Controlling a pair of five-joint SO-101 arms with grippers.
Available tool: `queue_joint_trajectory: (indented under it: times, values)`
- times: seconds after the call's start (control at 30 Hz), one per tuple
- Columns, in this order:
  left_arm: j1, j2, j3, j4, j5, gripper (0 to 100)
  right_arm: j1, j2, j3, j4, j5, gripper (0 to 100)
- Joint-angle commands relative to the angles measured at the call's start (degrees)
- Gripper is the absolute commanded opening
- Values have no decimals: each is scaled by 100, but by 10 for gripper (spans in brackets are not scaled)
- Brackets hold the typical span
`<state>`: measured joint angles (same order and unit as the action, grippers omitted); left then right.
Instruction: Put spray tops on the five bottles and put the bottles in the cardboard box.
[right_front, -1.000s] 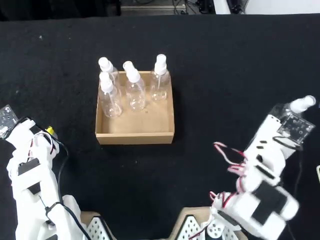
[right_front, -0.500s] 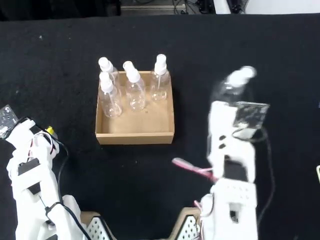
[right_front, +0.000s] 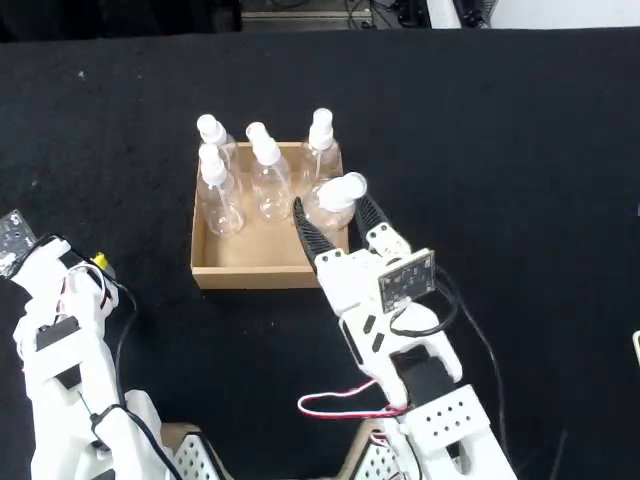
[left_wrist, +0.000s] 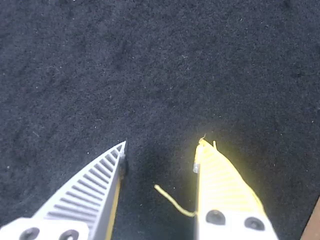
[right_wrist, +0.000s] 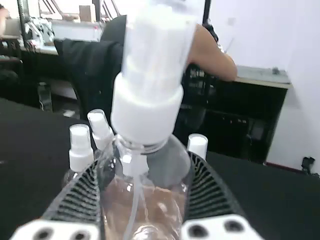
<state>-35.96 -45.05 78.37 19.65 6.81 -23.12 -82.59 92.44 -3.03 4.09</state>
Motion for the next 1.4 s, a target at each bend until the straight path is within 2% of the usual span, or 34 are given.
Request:
queue_joint_trajectory:
  times: [0.0,0.27,0.43,0.67,0.93,1.3,1.37]
  values:
    - [66,-167,-92,-132,-44,202,-123,681,-171,-703,26,11]
    - [66,-167,-84,-132,-44,202,-114,2949,-1042,-897,-18,11]
    - [66,-167,-84,-132,-44,202,-123,3881,-1402,-967,-26,11]
    - [66,-167,-84,-132,-44,202,-123,4813,-1182,-2532,-26,10]
    - [66,-167,-84,-132,-44,202,-141,6079,-1323,-3437,-26,11]
    - [66,-167,-75,-132,-44,202,-149,6448,-1297,-3789,-26,15]
    - [66,-167,-75,-132,-44,202,-149,6448,-1297,-3789,-26,49]
